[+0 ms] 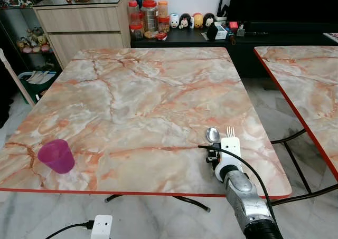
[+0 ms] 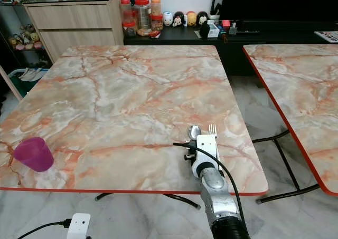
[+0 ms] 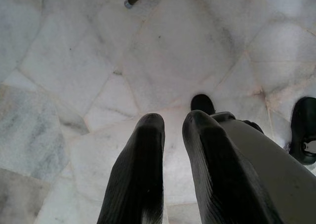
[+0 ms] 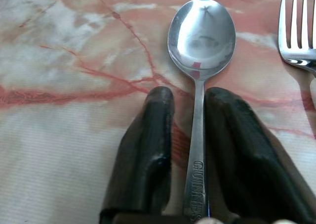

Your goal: Setting the table

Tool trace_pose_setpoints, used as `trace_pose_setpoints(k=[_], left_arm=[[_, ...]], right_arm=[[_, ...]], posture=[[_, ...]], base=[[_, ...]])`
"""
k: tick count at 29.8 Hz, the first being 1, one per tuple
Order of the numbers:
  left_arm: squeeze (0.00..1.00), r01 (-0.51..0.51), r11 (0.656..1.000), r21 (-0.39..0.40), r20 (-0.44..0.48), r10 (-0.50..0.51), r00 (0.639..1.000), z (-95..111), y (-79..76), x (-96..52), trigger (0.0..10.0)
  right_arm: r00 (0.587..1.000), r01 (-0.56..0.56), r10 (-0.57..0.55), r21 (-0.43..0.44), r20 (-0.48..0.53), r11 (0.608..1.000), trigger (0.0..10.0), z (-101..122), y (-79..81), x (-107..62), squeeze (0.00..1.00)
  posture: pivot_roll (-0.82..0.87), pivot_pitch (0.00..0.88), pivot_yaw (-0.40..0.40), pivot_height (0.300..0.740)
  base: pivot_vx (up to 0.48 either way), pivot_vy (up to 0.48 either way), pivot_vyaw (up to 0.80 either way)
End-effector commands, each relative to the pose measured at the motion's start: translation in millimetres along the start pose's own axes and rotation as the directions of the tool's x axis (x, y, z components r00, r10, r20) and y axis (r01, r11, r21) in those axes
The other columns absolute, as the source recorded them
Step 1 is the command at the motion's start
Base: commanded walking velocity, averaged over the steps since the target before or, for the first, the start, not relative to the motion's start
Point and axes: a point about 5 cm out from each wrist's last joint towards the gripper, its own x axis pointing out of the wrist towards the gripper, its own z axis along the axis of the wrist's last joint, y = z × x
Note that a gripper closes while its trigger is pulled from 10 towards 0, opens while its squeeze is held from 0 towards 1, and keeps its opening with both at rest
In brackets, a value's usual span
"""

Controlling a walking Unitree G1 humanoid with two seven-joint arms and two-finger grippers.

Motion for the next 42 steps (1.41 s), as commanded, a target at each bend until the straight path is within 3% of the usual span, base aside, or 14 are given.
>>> trace_pose_setpoints(k=[1, 21, 26, 29, 30, 34, 37, 42], left_arm=[[0.00, 0.006, 1.000, 0.014, -0.025, -0.006, 1.000, -4.2, -0.9, -0.4, 10.0], [0.00, 0.027, 1.000, 0.008, -0.032, -0.027, 0.999, -5.0, -3.7, -0.6, 10.0], [0.00, 0.024, 1.000, 0.013, -0.028, -0.023, 0.999, -3.6, -3.1, -0.3, 10.0], [0.00, 0.019, 1.000, 0.014, -0.023, -0.018, 1.000, -2.1, -2.6, 0.0, 10.0], [0.00, 0.018, 1.000, 0.015, -0.023, -0.018, 1.000, -1.8, -2.5, 0.1, 10.0], [0.00, 0.015, 1.000, 0.015, -0.020, -0.015, 1.000, -1.1, -2.3, 0.2, 10.0], [0.00, 0.008, 1.000, 0.020, -0.013, -0.008, 1.000, -0.3, -1.9, 0.2, 10.0], [0.00, -0.004, 0.999, 0.038, 0.005, 0.004, 1.000, 2.0, -1.5, 0.3, 10.0]], right_arm=[[1.000, -0.013, 0.013, 0.006, -0.006, 1.000, 0.0, 0.6, 3.7, 1.0, 0.00], [1.000, -0.022, 0.022, 0.008, 0.009, 1.000, 0.0, 2.6, 6.3, 1.1, 0.00], [0.996, -0.041, 0.040, 0.017, 0.085, 0.999, 0.0, 14.1, 10.8, 1.4, 0.00], [0.978, -0.046, 0.061, -0.076, 0.200, 0.996, 0.1, 30.8, 14.0, -0.1, 0.00], [0.967, -0.052, 0.075, -0.100, 0.243, 0.994, 10.0, 37.0, 16.3, -1.5, 0.00], [0.938, -0.045, 0.071, -0.085, 0.340, 0.995, 10.0, 52.8, 18.3, -4.9, 0.00], [0.913, -0.035, 0.101, -0.171, 0.395, 0.985, 10.0, 60.7, 21.2, -7.4, 0.00], [0.907, -0.043, 0.106, -0.161, 0.408, 0.986, 10.0, 60.4, 22.1, -7.4, 0.00]], posture=[[-0.07, 0.000, 0.010, 0.740], [-0.07, 0.000, 0.014, 0.740], [-0.07, 0.000, 0.016, 0.740], [-0.08, 0.000, 0.018, 0.740], [-0.08, 0.000, 0.018, 0.740], [-0.08, 0.000, 0.017, 0.740], [-0.08, 0.000, 0.017, 0.740], [-0.08, 0.000, 0.014, 0.740]], base=[[0.000, 0.000, 0.00], [0.000, 0.000, 0.00], [0.000, 0.000, 0.00], [0.000, 0.000, 0.00], [0.000, 0.000, 0.00], [0.000, 0.000, 0.00], [0.000, 0.000, 0.00], [0.000, -0.382, 0.00]])
